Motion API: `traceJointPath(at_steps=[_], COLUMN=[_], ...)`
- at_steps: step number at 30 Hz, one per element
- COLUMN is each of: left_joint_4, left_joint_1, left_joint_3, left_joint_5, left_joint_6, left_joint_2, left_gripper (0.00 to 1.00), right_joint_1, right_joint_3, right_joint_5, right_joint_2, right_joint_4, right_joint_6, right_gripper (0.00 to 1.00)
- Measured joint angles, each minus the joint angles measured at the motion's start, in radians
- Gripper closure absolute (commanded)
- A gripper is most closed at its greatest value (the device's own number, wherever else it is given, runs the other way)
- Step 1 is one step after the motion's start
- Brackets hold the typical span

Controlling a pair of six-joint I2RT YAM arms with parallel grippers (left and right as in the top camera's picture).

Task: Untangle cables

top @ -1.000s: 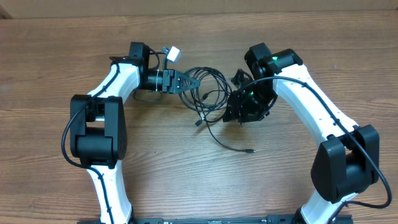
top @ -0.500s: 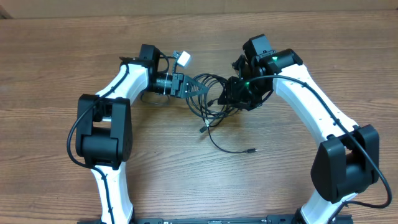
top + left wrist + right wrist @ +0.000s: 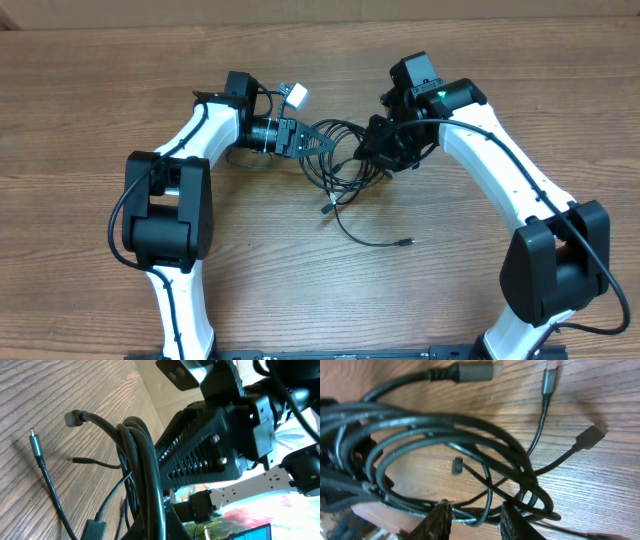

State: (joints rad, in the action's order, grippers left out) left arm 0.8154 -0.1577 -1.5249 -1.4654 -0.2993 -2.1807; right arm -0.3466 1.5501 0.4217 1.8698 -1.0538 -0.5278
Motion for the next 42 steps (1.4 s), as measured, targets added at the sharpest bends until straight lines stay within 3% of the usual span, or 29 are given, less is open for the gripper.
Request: traceJointPath(at_steps=[4, 13, 28, 32, 42], left_joint_4=[0.000, 0.000, 0.000, 0.000, 0.000], left_joint_1=[0.000, 0.000, 0.000, 0.000, 0.000], left_joint_3=[0.000, 0.000, 0.000, 0.000, 0.000], left_joint_5=[0.005, 0.012, 0.012, 0.012, 0.011], left_joint_6=[0.000, 0.000, 0.000, 0.000, 0.000], left_joint_2=[0.000, 0.000, 0.000, 0.000, 0.000], left_gripper=[0.96, 0.96, 0.96, 0.96, 0.96], right_joint_1=[0.000, 0.000, -0.010, -0.029, -0.056], right_joint_3=[0.000, 0.000, 0.000, 0.000, -0.002], right_joint_5=[-0.011, -0.025, -0.119, -0.150, -0.232], right_joint_2=[0.000, 0.000, 0.000, 0.000, 0.000], right_joint_4=[0.004, -0.042, -0.061, -0.053, -0.046], right_joint_6=[-0.142, -0.418, -0.851, -0.904, -0.958], right_gripper=[0.63, 0.61, 0.64, 0.67, 0.91])
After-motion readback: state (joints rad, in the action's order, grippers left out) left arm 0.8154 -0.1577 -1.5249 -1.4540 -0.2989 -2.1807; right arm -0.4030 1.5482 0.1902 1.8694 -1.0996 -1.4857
